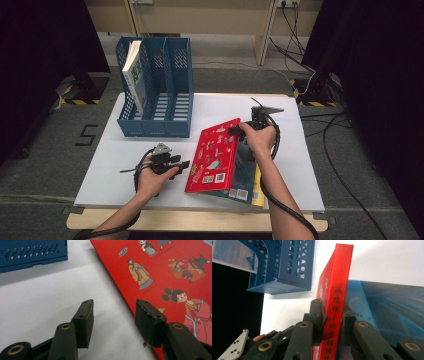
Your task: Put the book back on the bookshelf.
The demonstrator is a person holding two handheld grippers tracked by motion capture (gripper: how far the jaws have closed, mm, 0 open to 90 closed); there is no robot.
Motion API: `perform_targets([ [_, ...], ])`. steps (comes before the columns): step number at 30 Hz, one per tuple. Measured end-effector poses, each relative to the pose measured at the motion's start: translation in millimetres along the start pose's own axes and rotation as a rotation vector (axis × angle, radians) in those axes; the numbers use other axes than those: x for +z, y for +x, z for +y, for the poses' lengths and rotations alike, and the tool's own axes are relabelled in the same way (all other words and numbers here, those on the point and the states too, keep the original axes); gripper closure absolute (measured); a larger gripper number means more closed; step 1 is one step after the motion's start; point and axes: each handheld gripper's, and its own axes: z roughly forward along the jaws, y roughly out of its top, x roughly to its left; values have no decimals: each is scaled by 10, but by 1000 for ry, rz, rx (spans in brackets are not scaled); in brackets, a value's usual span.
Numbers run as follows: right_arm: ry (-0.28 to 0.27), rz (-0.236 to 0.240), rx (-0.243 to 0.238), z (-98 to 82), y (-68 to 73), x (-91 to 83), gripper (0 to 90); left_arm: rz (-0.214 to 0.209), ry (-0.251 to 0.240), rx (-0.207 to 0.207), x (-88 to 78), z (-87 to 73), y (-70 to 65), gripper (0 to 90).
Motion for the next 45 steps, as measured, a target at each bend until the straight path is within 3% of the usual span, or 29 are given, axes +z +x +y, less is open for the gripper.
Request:
perform_targets([
  [20, -71, 16, -17, 104, 157, -93, 798, -11, -25, 11, -21, 134, -36, 441],
  [30, -139, 13, -28, 159, 206, -172, 800, -20, -16, 34, 3, 190, -70, 409],
  [45, -216, -13, -64, 229, 321, -215, 800, -38, -47, 56, -18, 344, -146, 395],
])
